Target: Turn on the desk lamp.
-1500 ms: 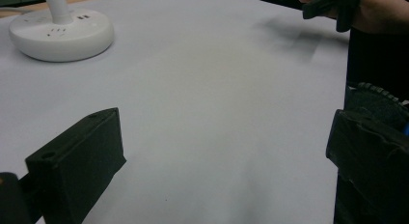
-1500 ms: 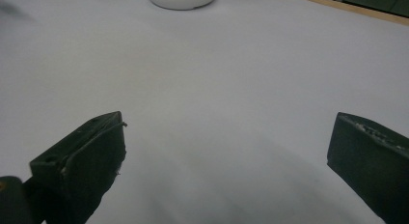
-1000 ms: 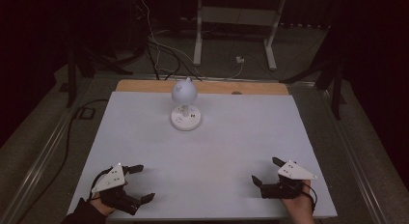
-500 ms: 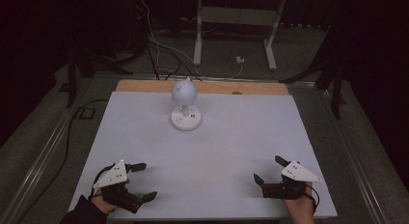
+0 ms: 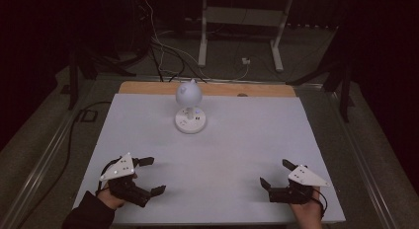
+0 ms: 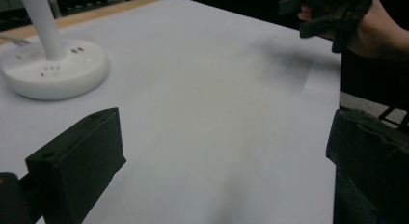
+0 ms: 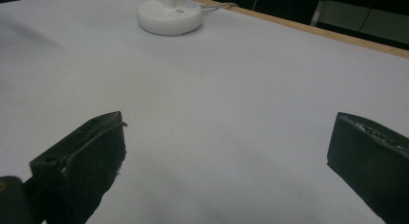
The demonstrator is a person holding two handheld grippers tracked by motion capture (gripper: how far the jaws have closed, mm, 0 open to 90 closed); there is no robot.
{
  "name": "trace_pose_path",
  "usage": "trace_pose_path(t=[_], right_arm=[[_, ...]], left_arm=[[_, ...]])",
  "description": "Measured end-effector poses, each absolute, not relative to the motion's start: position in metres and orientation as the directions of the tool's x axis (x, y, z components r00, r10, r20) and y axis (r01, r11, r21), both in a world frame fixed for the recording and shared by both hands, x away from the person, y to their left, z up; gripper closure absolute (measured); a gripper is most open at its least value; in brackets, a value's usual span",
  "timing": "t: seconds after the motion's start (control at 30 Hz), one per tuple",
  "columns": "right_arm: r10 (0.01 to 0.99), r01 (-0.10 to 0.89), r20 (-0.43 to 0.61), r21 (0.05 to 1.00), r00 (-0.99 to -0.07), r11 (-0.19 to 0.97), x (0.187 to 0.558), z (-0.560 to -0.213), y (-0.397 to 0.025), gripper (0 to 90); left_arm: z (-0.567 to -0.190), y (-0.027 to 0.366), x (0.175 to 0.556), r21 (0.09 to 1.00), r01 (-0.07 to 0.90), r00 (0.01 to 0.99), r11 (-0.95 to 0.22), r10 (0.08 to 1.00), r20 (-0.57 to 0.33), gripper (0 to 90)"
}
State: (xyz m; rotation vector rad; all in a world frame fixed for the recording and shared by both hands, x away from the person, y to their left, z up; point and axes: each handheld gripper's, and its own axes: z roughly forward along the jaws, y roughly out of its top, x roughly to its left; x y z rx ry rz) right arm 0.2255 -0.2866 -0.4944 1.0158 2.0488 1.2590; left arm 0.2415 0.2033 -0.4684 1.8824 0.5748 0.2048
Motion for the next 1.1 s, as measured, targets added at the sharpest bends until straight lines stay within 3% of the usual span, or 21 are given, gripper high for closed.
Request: trace_pose_path(t=[1.1], right_arm=[[0.804, 0.318, -0.041, 0.906, -0.593, 0.28, 0.224, -0.494, -0.287, 0.0]], left_arm=[[-0.438, 0.16, 0.297, 0.919, 0.315, 0.8, -0.237, 0.588, -0.122, 0.4]])
